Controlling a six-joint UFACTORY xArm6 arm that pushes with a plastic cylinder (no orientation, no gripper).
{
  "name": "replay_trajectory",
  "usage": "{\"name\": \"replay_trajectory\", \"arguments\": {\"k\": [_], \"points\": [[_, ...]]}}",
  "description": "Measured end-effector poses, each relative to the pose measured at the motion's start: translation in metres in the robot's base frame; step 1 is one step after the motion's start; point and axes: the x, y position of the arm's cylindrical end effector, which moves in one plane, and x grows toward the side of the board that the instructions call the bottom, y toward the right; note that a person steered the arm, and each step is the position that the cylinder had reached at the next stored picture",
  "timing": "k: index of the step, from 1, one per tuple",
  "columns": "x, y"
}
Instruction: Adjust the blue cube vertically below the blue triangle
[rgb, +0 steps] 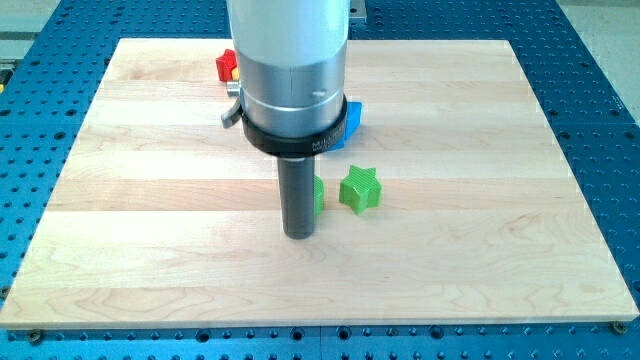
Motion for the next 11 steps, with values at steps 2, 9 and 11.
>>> {"name": "replay_trajectory", "arguments": {"k": [2,9,11], "points": [[0.004,-0.074],[-0.145,0.052],[-0.141,0.093]]}}
